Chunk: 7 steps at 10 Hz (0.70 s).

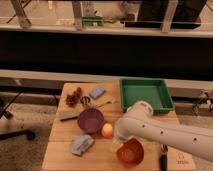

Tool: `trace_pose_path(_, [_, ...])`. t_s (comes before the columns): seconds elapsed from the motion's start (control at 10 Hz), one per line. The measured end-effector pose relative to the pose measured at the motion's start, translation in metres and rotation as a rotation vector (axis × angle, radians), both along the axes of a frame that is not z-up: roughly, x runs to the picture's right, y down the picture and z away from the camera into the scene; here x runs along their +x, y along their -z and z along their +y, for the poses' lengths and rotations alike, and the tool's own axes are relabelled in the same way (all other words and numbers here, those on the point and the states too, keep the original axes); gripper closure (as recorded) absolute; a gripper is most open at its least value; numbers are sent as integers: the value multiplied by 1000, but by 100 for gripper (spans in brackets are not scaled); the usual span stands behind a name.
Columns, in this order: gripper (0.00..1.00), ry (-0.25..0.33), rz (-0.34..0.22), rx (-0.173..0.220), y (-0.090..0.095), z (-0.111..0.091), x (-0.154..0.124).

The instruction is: Place apple in tray

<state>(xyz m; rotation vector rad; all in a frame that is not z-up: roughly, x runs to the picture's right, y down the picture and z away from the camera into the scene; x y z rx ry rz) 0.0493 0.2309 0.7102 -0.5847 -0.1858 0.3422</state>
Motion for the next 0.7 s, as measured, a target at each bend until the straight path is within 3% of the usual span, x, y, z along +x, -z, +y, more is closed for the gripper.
trace_pose_path(0.7, [20, -5, -11, -2, -20, -2, -8])
